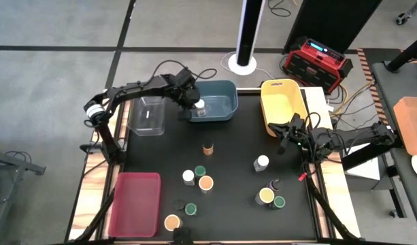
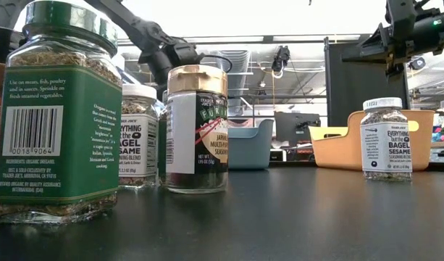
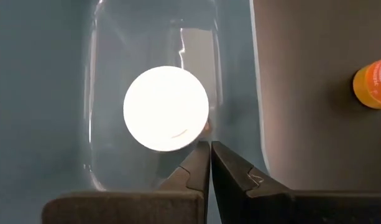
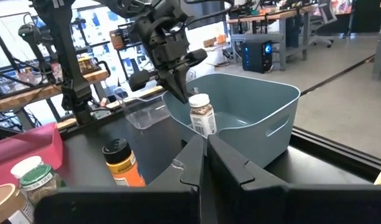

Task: Sort spices by type
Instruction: Put the top white seasoning bottle into the blue bin

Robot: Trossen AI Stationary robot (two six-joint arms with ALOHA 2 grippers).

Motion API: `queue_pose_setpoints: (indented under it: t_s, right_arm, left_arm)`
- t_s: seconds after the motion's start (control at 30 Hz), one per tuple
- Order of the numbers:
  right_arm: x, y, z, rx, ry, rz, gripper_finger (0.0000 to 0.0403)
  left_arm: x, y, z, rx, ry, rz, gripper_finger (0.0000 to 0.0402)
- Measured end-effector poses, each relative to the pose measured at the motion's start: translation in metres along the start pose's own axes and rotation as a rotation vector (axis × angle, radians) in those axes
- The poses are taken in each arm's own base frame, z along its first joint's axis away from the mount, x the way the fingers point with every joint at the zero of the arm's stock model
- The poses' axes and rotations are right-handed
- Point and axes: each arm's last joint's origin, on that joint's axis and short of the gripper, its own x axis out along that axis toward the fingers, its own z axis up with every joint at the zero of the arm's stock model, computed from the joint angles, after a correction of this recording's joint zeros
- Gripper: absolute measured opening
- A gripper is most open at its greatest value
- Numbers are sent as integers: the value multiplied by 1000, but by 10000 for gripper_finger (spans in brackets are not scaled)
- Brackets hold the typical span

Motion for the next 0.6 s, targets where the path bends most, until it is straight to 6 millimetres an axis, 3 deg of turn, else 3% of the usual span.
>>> queue_pose_setpoints:
  t_s: [0.6]
  right_arm:
    - [0, 0, 0, -12, 2, 0, 13]
  left_arm:
    - [3, 5, 0, -24, 25, 92, 0]
